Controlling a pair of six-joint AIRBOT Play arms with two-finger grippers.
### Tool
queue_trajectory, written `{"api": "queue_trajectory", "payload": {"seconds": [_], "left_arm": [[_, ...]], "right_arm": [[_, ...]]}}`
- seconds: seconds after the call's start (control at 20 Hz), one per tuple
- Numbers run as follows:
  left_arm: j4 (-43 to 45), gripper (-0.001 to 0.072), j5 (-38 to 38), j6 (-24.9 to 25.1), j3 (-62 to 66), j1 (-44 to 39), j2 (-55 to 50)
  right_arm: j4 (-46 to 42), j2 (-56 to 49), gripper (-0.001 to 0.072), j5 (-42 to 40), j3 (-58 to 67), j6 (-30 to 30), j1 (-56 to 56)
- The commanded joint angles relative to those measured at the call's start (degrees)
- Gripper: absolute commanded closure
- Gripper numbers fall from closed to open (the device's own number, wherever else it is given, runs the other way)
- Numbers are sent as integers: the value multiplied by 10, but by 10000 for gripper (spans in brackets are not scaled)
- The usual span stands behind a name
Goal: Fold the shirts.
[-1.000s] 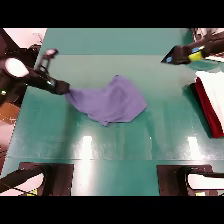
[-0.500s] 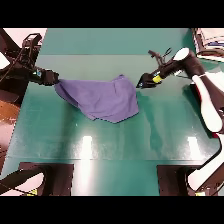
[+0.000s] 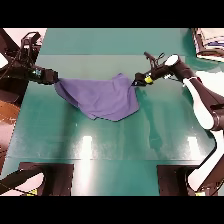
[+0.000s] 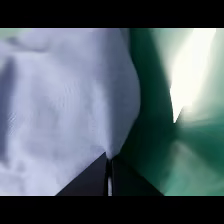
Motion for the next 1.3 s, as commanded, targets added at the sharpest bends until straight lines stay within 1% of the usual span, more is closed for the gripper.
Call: {"api": "queue_trajectory", "payload": {"seconds": [0.0,0.1,0.25,0.3,0.4,0.55,0.7,0.8,0.9,0.95,1.0,1.15,1.2,1.25], "left_arm": [[-2,678,-17,-1,49,0,2],[-3,678,-46,-1,132,0,2],[-12,678,-91,-1,276,0,4],[-18,678,-92,-1,312,0,11],[-42,677,-91,-1,367,0,30],[-78,677,-92,-1,404,0,68],[-82,678,-100,-1,404,0,106],[-82,678,-111,-1,404,0,109],[-81,678,-115,-1,377,0,107],[-81,677,-115,-1,349,0,104],[-81,678,-117,-1,317,0,101],[-81,678,-121,2,176,0,82],[-81,677,-117,5,126,0,73],[-76,677,-104,12,73,0,61]], "right_arm": [[-48,78,697,-13,1,-2,-16],[-64,157,696,-5,1,-2,-37],[-63,289,696,-6,1,-2,-72],[-63,331,697,-5,1,-2,-81],[-63,400,696,-5,1,-2,-93],[-63,478,697,0,1,-2,-98],[-63,532,696,22,0,-2,-98],[-63,554,696,38,0,1,-98],[-64,562,697,56,0,5,-98],[-63,556,697,71,0,9,-98],[-63,545,697,91,-1,24,-98],[-61,478,696,193,-11,54,-96],[-62,455,696,207,-28,54,-91],[-63,434,696,204,-52,54,-83]]}}
